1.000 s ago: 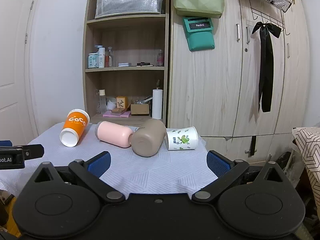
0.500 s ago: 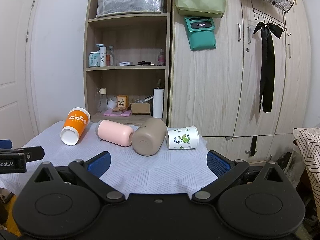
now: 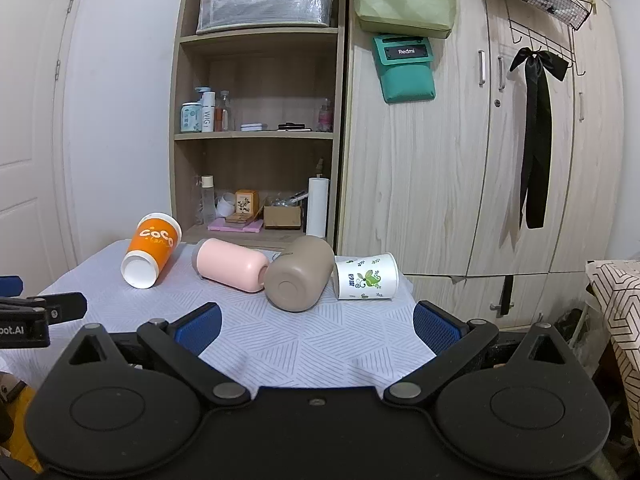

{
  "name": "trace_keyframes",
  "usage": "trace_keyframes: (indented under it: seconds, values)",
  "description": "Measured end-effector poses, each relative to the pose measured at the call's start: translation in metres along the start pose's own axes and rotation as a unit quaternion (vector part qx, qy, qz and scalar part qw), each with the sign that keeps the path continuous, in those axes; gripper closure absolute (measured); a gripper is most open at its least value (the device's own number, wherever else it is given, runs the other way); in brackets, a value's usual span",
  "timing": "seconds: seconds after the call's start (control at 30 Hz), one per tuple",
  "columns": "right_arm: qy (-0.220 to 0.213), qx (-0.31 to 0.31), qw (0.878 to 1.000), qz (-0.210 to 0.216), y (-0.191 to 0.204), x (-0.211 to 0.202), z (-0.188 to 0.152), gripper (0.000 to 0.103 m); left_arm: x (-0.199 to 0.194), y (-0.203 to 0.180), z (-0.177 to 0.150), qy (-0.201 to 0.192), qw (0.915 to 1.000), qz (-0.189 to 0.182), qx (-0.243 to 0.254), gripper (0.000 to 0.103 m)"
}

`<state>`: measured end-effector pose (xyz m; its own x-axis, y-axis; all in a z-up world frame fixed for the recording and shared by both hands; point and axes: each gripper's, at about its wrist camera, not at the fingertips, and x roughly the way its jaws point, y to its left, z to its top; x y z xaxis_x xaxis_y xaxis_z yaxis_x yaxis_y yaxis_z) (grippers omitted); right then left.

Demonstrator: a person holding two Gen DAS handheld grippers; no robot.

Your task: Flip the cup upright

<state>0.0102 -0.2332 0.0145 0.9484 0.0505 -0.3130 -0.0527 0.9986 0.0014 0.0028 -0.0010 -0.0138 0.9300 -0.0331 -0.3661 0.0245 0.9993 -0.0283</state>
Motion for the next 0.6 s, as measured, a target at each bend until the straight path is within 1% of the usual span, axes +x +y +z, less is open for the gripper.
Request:
trace_keyframes:
  seconds: [0.07, 0.2, 0.37, 0.6]
  values:
    - [-0.002, 0.001, 1.000, 0.002, 0.0005, -0.0005, 0.0007, 0.000, 0.0001, 0.0000, 0.0000, 0.001, 1.0000, -0.001, 0.000, 0.000]
    - [-0.001, 0.007, 1.000, 0.004, -0.0001, 0.0009, -0.0006, 0.000, 0.0026, -0.0025, 0.0000, 0.017, 0.9997, -0.010, 0.012, 0.000]
    - [0.000, 0.010, 1.000, 0.000, -0.0014, 0.0024, -0.0027, 0.000, 0.0058, -0.0025, -0.0026, 0.025, 0.9996, -0.011, 0.009, 0.000]
    - [-0.003, 0.010, 1.000, -0.001, -0.0012, 0.0018, -0.0039, 0.000, 0.0035, -0.0022, -0.0034, 0.006, 0.9998, -0.020, 0.004, 0.000]
